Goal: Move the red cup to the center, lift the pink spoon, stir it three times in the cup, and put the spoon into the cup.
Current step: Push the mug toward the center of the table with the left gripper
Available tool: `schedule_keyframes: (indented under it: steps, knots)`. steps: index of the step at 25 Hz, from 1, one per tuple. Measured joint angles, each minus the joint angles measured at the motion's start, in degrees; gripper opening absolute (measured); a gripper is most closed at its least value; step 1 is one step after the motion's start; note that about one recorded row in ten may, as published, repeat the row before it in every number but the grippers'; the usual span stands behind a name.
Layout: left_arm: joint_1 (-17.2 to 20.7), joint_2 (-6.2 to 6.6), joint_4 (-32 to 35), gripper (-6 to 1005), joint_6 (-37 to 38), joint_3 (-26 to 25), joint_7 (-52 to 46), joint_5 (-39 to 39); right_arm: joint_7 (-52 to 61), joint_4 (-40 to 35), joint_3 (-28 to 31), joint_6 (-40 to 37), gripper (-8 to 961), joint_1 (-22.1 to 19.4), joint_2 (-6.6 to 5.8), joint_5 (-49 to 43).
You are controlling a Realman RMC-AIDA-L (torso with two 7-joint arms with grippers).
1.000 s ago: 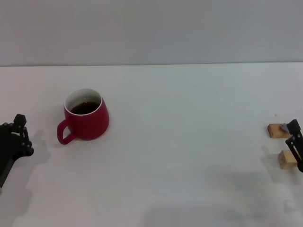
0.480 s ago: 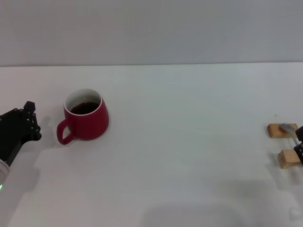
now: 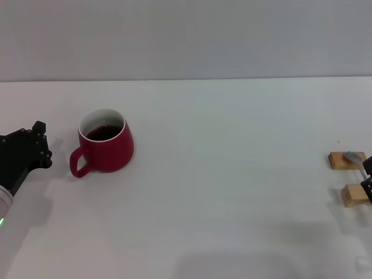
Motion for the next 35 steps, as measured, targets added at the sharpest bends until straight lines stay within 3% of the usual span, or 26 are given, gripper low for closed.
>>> schedule_keyframes:
  steps: [16, 35]
  knots:
    - [-4.3, 0.09, 1.3, -2, -5.5, 0.9, 1.5, 3.0, 0.0, -0.2, 0.0, -0.6, 694, -0.5, -0.07, 0.2]
    - [-4.4, -0.01, 0.9, -2, -5.4, 5.2, 3.1, 3.2, 0.0, -0.2, 0.0, -0.5, 694, -0.4, -0.07, 0.3]
